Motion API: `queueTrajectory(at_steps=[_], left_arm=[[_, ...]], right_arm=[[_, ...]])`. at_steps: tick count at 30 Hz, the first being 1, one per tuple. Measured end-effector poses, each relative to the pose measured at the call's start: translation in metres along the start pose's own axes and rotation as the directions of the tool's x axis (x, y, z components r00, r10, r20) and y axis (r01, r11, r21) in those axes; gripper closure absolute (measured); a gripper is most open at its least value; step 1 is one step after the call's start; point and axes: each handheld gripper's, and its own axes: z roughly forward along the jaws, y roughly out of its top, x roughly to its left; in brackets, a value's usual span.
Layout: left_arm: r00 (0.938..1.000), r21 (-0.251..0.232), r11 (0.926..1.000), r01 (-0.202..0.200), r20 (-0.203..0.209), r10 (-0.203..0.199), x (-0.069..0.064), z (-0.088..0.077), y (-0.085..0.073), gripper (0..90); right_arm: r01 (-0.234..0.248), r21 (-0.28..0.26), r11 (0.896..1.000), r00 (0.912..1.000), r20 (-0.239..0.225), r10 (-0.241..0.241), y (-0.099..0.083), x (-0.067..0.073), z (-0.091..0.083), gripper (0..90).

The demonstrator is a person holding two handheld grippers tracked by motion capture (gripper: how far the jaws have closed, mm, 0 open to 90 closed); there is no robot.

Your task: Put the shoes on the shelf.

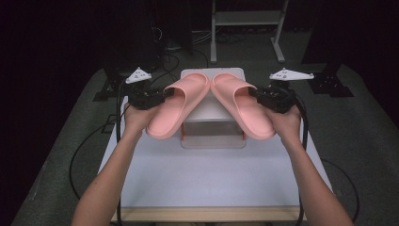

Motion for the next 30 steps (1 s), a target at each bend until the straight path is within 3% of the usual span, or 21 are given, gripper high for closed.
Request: queueTrajectory(at_steps=[30], left_arm=[[0.9999,0.026,0.9996,0.014,-0.008,-0.014,-0.004,0.027,0.006,66.6]], right_arm=[[-0.060,0.003,0.998,0.9982,0.008,0.060,-0.002,-0.004,0.018,71.8]])
